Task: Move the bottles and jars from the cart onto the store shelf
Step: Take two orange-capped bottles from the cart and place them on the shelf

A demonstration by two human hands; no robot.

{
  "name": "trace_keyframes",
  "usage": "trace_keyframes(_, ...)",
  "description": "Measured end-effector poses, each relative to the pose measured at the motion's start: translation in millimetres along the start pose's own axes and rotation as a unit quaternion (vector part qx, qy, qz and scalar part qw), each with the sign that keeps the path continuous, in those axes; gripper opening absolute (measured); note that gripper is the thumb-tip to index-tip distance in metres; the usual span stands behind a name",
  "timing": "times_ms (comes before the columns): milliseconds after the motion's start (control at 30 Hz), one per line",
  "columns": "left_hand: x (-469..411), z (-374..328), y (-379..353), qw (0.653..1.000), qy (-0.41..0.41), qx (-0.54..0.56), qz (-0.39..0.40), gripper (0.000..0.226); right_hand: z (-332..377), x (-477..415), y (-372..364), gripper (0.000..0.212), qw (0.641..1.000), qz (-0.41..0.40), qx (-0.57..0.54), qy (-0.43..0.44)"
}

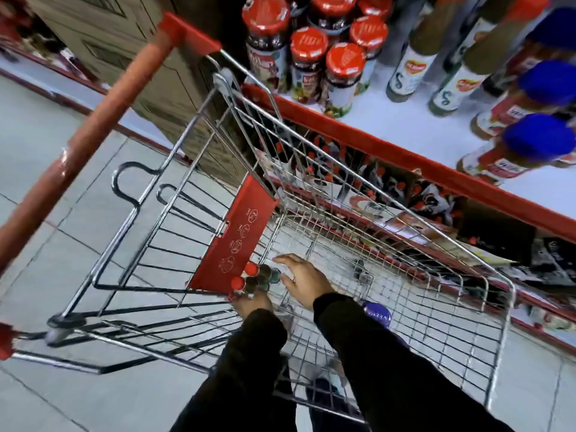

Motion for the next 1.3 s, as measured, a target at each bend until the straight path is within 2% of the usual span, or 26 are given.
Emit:
trace_keyframes(67,-14,0,-5,0.999,-0.001,0.023,-0.027,0.063,0,-16,-10,0.044,1.0,0.011,-0.014,-0.009)
trace_keyframes(200,-42,7,-14,0.998,-0.004,0.046,-0.049,0.055,-4,-46,-37,0.048,0.999,0.025,-0.024,-0.033)
trace_keyframes(433,-56,12,-19,0.991,-0.043,0.026,-0.125,0.057,-18,-67,-56,0.044,0.999,0.023,-0.035,-0.029)
trace_keyframes(633,-38,7,-14,0.988,-0.116,-0.053,-0.082,0.045,-32,-35,-32,0.043,0.996,-0.022,-0.078,-0.038)
trace_keyframes(767,-5,-4,-7,0.974,-0.197,-0.103,-0.038,0.039,-28,1,-1,0.04,0.987,-0.086,-0.123,-0.056)
trace_keyframes(967,64,-26,17,0.925,-0.359,-0.107,0.058,0.026,-7,63,62,0.038,0.967,-0.189,-0.155,-0.068)
trace_keyframes(1167,132,-69,33,0.833,-0.515,-0.089,0.182,0.028,19,111,131,0.059,0.942,-0.275,-0.178,-0.075)
trace_keyframes(1300,165,-103,29,0.792,-0.562,-0.075,0.227,0.022,35,129,175,0.046,0.922,-0.344,-0.174,-0.035)
Point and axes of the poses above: each hand's wrist, its own x-axis away from the middle knuckle, its own y-axis out of the back of the hand, z = x × y, the point moved 2 cm from there along -x, towards the middle knuckle, and after that the axes turned 4 degrees about y, right-handed, at the moved point
